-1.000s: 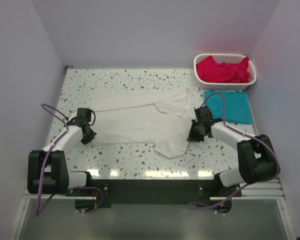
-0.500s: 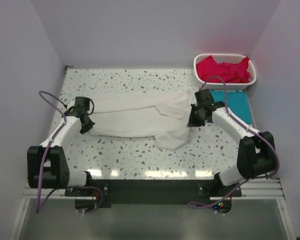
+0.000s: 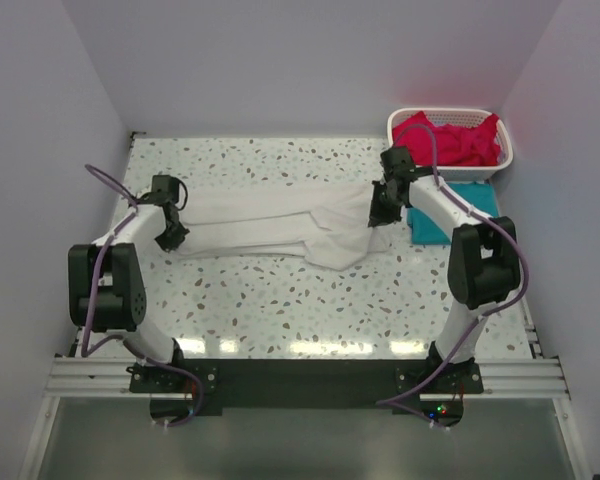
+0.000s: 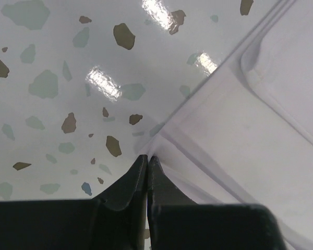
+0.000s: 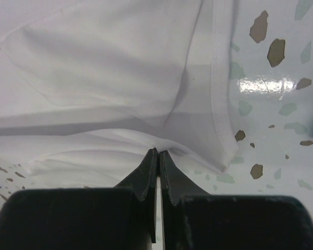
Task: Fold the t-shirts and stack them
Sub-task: Fold the tshirt
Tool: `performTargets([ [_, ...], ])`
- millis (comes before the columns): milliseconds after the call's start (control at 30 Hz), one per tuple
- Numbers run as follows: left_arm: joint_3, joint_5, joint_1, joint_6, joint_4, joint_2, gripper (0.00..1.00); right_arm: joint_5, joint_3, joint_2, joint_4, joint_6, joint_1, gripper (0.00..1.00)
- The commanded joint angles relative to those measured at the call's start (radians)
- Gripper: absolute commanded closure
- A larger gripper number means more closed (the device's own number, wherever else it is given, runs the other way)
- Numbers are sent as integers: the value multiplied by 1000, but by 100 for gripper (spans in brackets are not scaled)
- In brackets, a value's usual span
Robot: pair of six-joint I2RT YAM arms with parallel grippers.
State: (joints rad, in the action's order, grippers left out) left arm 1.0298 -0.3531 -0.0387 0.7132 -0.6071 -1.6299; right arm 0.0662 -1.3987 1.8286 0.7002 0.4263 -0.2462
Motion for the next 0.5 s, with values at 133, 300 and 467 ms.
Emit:
performTargets([
  [133, 87, 2, -36, -9, 36, -88, 100, -20, -106, 84, 15, -18, 12, 100],
  [300, 134, 5, -36, -8, 33, -136, 100, -26, -131, 123, -11, -20, 25, 100],
  [467, 161, 6, -36, -9, 37, -143, 100, -36, -148, 133, -19, -23, 38, 100],
])
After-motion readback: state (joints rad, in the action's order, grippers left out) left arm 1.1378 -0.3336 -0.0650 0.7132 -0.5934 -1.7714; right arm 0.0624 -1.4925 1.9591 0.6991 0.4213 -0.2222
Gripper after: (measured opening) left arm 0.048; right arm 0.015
